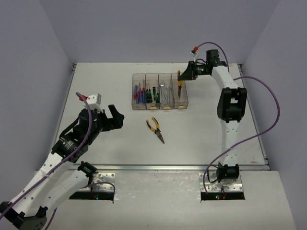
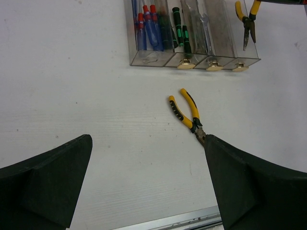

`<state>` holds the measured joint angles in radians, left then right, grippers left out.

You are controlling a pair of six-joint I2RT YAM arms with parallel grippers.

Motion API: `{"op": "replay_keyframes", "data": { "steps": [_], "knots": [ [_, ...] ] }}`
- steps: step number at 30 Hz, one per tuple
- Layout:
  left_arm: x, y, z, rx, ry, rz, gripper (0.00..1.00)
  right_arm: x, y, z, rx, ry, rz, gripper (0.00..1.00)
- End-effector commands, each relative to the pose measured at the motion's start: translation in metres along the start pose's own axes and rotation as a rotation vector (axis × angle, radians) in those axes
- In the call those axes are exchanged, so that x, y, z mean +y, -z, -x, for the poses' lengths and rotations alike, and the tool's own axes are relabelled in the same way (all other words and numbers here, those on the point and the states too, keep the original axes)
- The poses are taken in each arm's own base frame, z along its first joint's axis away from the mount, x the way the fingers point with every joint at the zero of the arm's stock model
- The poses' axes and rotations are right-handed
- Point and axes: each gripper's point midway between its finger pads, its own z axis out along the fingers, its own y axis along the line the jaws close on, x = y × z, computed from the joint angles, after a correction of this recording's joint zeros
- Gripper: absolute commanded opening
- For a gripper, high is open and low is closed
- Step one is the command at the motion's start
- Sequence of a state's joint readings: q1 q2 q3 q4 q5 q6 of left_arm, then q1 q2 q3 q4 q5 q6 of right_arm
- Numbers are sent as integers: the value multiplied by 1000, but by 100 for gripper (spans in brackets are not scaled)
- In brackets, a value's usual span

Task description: Sort the tools into containers

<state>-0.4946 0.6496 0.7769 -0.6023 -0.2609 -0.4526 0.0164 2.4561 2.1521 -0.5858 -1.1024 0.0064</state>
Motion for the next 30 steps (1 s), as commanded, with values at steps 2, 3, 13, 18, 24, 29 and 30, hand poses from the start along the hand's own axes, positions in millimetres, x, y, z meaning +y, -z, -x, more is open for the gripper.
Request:
{"op": "replay_keyframes", "data": {
  "steps": [2,3,13,18,24,29,30],
  "knots": [
    [-6,-3,10,-35,6,-20,100,5,1,14,-30,60,7,6],
    [-6,-3,10,-35,4,-20,100,3,2,14,-25,58,-9,15],
    [-6,-1,12,-43,7,-26,100,7,11,26,-16,97,-171,73],
    [-3,0,14,-52,11,-9,100,36,17,42,6,128,-464,81],
    [12,7,21,-97,57,70,100,109,18,-5,-35,75,-813,81],
    [30,17,31,-155,109,162,100,171,-38,-106,158,125,-878,78],
    [30,20,32,-166,120,154,100,184,-56,-130,201,132,-859,73]
  ]
}}
